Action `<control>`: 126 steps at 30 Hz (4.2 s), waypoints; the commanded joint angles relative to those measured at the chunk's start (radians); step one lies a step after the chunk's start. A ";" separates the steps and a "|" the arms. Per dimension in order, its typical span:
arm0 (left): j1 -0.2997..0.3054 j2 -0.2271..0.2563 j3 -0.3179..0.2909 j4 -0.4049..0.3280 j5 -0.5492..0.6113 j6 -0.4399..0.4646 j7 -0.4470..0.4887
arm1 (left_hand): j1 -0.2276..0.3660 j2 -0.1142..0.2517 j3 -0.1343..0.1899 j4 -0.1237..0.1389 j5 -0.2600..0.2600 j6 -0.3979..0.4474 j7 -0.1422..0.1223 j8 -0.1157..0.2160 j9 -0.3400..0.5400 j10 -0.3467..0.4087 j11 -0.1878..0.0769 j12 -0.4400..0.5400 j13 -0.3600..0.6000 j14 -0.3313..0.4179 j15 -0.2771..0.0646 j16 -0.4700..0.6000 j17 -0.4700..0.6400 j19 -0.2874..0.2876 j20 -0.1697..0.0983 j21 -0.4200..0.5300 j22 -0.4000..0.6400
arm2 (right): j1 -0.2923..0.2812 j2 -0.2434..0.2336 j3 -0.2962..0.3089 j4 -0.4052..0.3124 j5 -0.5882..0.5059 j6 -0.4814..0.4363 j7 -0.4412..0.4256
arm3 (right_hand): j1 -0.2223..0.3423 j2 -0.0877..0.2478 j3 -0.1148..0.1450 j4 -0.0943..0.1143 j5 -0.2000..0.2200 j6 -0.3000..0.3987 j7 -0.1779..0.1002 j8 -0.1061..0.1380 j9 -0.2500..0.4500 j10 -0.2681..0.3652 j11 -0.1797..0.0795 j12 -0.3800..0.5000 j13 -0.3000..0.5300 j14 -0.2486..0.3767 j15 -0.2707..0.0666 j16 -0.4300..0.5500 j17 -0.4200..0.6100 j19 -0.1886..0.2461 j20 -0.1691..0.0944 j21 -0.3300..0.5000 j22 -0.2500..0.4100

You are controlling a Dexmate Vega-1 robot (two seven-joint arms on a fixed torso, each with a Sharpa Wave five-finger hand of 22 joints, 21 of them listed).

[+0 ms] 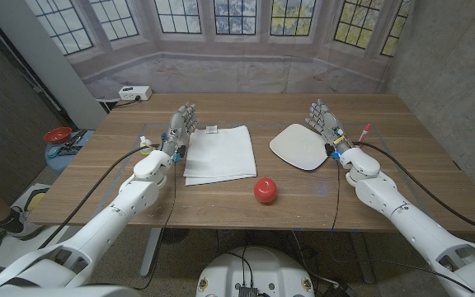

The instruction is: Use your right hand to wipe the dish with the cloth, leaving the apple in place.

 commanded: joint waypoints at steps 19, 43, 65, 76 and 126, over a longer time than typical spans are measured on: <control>-0.061 -0.004 0.024 0.103 -0.005 0.005 -0.100 | 0.008 0.005 0.012 -0.009 0.006 0.006 0.000 0.000 0.004 -0.005 -0.001 0.005 0.005 -0.003 0.003 0.004 0.002 0.009 0.000 0.000 0.002 | -0.038 -0.033 -0.026 -0.114 -0.095 -0.038 -0.101 | 0.029 -0.010 0.014 -0.020 0.002 0.015 0.003 0.005 0.003 0.011 0.003 0.006 0.003 0.007 -0.043 0.004 -0.001 0.009 -0.062 0.004 0.004; -0.049 -0.001 0.025 0.080 0.004 -0.007 -0.093 | 0.014 0.001 0.017 -0.017 0.004 0.007 0.000 -0.002 0.005 0.000 -0.003 0.003 0.005 0.000 0.006 0.003 0.002 0.008 0.002 -0.002 0.003 | -0.059 -0.079 -0.043 -0.214 -0.179 -0.087 -0.155 | 0.063 -0.018 0.029 -0.054 -0.004 0.014 0.004 0.004 0.003 0.009 0.002 0.006 0.003 0.007 -0.043 0.003 -0.006 0.009 -0.064 0.004 0.004; 0.008 0.044 0.004 -0.047 0.019 -0.012 -0.041 | 0.018 -0.002 0.020 -0.022 0.003 0.007 -0.003 -0.003 0.005 0.001 -0.004 0.002 0.006 0.002 0.008 0.003 0.002 0.008 0.003 -0.004 0.003 | -0.052 -0.125 -0.077 -0.320 -0.299 -0.143 -0.179 | 0.091 -0.023 0.041 -0.082 -0.011 0.016 0.005 0.004 0.003 0.011 0.003 0.007 0.003 0.008 -0.043 0.003 -0.008 0.010 -0.063 0.004 0.004; 0.016 0.065 -0.002 -0.082 0.017 -0.002 -0.046 | 0.021 -0.003 0.022 -0.026 0.003 0.006 -0.001 -0.004 0.005 0.004 -0.002 0.002 0.006 0.005 0.012 0.003 0.002 0.008 0.006 -0.004 0.003 | -0.038 -0.149 -0.106 -0.377 -0.375 -0.192 -0.179 | 0.098 -0.028 0.044 -0.095 -0.018 0.017 -0.017 0.003 0.003 0.025 -0.036 0.010 0.003 0.012 -0.048 0.005 -0.006 0.004 -0.049 0.002 0.005; 0.148 0.167 -0.064 -0.236 0.017 0.011 0.011 | 0.029 -0.004 0.029 -0.036 0.002 -0.014 -0.008 -0.008 0.005 -0.001 -0.001 -0.004 0.006 0.002 0.015 0.002 0.003 0.000 0.012 -0.008 0.003 | 0.094 -0.256 -0.291 -0.624 -0.760 -0.534 -0.015 | 0.136 -0.065 0.034 -0.180 -0.041 -0.094 -0.026 -0.013 0.003 -0.069 -0.054 -0.009 0.001 -0.089 -0.024 -0.008 -0.006 -0.123 -0.023 -0.009 0.006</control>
